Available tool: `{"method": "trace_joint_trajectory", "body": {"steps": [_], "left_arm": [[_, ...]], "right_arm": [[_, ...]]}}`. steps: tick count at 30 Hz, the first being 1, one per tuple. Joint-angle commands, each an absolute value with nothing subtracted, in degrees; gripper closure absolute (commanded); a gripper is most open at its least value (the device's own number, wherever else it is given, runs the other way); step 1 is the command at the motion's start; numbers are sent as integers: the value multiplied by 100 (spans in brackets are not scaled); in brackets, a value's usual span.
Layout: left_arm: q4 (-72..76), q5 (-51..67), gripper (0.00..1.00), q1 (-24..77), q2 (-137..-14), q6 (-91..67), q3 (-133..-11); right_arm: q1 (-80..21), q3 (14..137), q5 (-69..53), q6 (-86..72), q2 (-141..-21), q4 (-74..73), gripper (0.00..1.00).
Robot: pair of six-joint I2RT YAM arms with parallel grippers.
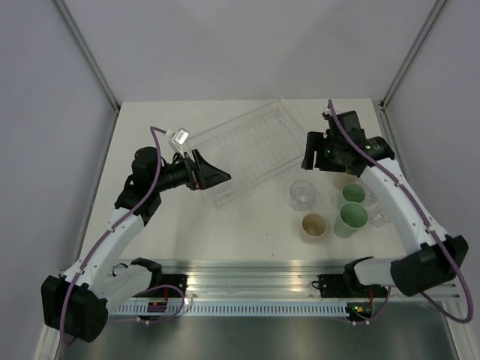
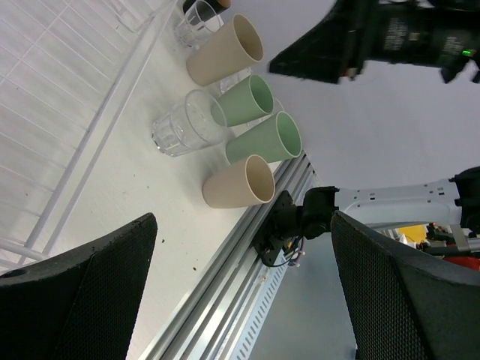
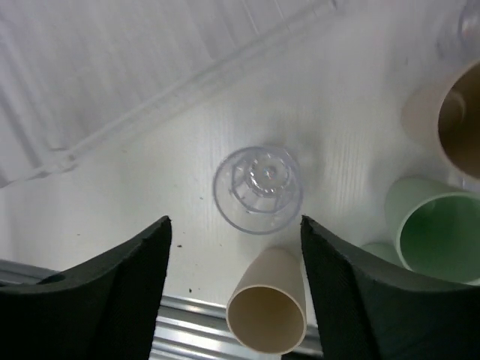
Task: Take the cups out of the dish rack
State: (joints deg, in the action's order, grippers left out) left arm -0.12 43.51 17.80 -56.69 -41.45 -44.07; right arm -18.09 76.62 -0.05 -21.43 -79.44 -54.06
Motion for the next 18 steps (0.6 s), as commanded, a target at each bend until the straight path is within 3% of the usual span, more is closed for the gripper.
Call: {"method": "trace_joint_trajectory", "body": {"steps": [1, 2, 8, 18], "left_arm": [[35, 4263, 0, 1775, -5476, -3938, -4509], [35, 4254, 0, 1775, -5449, -3920, -4526], [-553, 4281, 0, 1775, -5081, -3508, -4851], [-1195, 4131, 0, 1775, -4070, -3480, -4492]], "right_arm": [[-1775, 8104, -587, -2144, -6789, -5047, 23], [-1784, 8017, -737, -2179, -6602, -4854, 2], [-1775, 6946, -1694, -2390, -5485, -3570, 2], [-1784, 6373, -2698, -2171, -5142, -3033, 2]]}}
